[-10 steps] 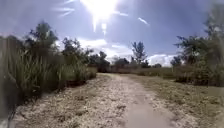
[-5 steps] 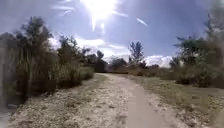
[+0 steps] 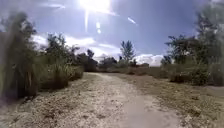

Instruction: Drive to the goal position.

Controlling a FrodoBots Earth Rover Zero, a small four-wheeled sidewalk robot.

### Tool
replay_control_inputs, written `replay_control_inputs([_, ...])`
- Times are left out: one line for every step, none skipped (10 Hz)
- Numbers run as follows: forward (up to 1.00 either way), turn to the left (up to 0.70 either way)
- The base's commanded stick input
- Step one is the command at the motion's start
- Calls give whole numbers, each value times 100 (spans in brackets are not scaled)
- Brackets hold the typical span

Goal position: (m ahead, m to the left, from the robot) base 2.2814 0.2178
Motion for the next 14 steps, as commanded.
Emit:
replay_control_inputs([70, 0])
replay_control_inputs([70, 0])
replay_control_inputs([70, 0])
replay_control_inputs([70, 0])
replay_control_inputs([70, 0])
replay_control_inputs([0, 0])
replay_control_inputs([0, 0])
replay_control_inputs([0, 0])
replay_control_inputs([0, 0])
replay_control_inputs([0, 0])
replay_control_inputs([0, 0])
replay_control_inputs([0, 0])
replay_control_inputs([0, 0])
replay_control_inputs([0, 0])
